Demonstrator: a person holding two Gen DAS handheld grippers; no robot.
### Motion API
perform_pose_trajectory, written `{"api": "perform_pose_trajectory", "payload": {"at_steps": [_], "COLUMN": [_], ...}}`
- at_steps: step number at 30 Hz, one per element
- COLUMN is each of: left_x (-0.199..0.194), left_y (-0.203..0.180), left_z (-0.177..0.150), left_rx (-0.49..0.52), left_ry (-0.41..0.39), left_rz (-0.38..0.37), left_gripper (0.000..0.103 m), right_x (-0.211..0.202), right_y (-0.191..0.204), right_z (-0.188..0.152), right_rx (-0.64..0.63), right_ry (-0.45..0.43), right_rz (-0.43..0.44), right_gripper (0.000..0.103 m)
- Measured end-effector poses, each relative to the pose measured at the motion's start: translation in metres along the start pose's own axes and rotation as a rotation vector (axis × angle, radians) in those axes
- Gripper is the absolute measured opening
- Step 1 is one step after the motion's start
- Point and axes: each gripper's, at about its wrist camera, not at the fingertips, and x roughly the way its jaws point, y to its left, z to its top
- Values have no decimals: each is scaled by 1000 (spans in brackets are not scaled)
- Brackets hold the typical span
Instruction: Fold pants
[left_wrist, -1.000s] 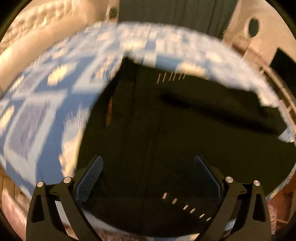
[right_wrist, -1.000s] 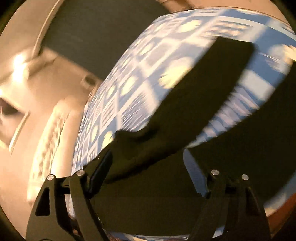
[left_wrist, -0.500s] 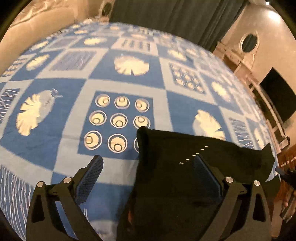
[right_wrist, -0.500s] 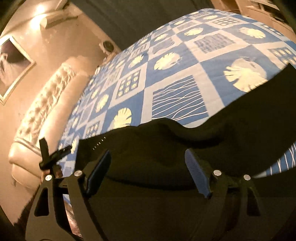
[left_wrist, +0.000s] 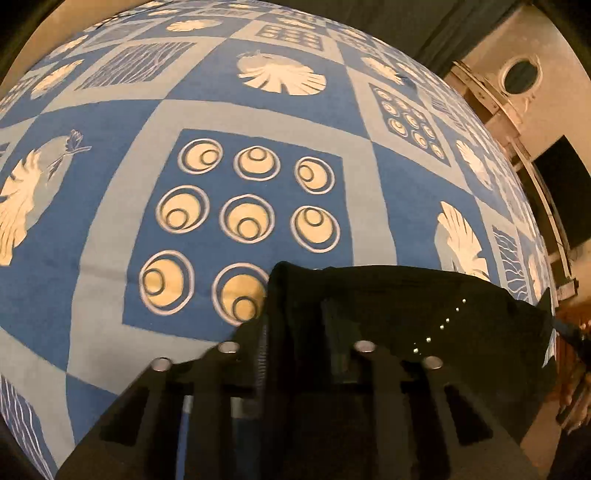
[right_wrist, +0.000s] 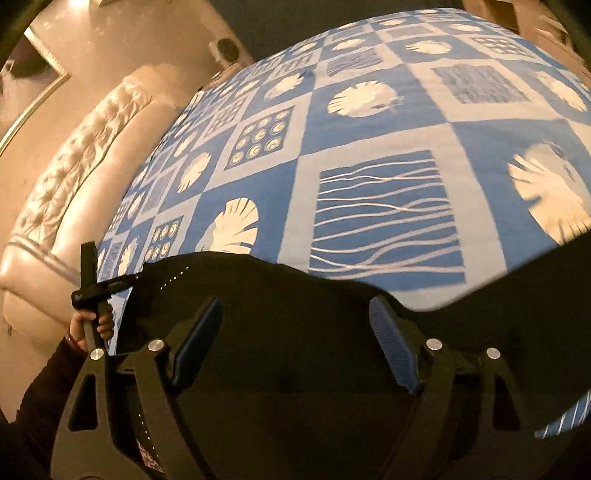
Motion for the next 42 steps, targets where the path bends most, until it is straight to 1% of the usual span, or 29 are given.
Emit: {"api": "perform_pose_trajectory", "payload": {"at_steps": [3, 5, 8, 11, 13, 14, 15, 16, 17, 18, 19, 20, 21, 25, 28, 30, 31, 34, 35, 38, 42], "left_x": [-1, -2, -2, 1, 3, 3, 3, 3, 2, 1, -1, -3, -7, -23, -45, -62, -72, -98, -109, -132, -158], "left_y": [-2, -1, 4, 3, 3, 3, 4, 5, 5, 5, 5, 5, 5, 7, 7, 6, 6, 2, 1, 3, 15], "left_z": [1, 2, 2, 2, 2, 2, 2, 1, 1, 2, 2, 2, 2, -1, -7, -12, -16, -32, -42, -65, -110], "left_rx": [15, 21, 16, 20, 22, 22, 20, 20, 22, 24, 27, 29, 29, 12, 10, 10, 14, 38, 45, 54, 19], "left_ry": [0, -2, -12, -18, -21, -22, -23, -24, -26, -28, -34, -43, -58, -116, -172, -212, -231, -270, -287, -313, -330], "left_rz": [-13, -26, -52, -55, -56, -57, -62, -65, -69, -74, -79, -83, -96, -144, -198, -244, -269, -316, -337, -369, -412], "left_gripper": [12, 12, 12, 12, 12, 12, 12, 12, 12, 12, 12, 12, 10, 9, 9, 9, 9, 9, 9, 9, 9], "right_x": [13, 24, 42, 59, 68, 76, 80, 85, 93, 95, 94, 88, 81, 36, 6, -20, -24, -51, -60, -74, -85], "right_y": [2, 4, 6, 4, 3, 0, -1, -1, 0, 4, 7, 14, 18, 42, 54, 68, 73, 83, 88, 99, 106], "right_z": [14, 24, 38, 49, 54, 55, 55, 53, 48, 44, 43, 41, 41, 34, 22, 3, -2, -32, -46, -82, -129], "right_rx": [-65, -115, -194, -225, -235, -221, -213, -211, -226, -249, -268, -300, -309, -369, -405, -466, -477, -514, -536, -560, -580], "right_ry": [55, 127, 202, 269, 290, 335, 368, 406, 469, 493, 489, 459, 428, 262, 185, 124, 112, 54, 30, -6, -47], "right_rz": [-16, 8, -19, -6, -8, 27, 50, 65, 55, 38, 29, 4, 0, -29, -50, -70, -74, -92, -109, -118, -151], "right_gripper": [82, 83, 83, 83, 83, 81, 63, 27, 10, 8, 7, 7, 7, 8, 8, 8, 8, 8, 8, 8, 8]}}
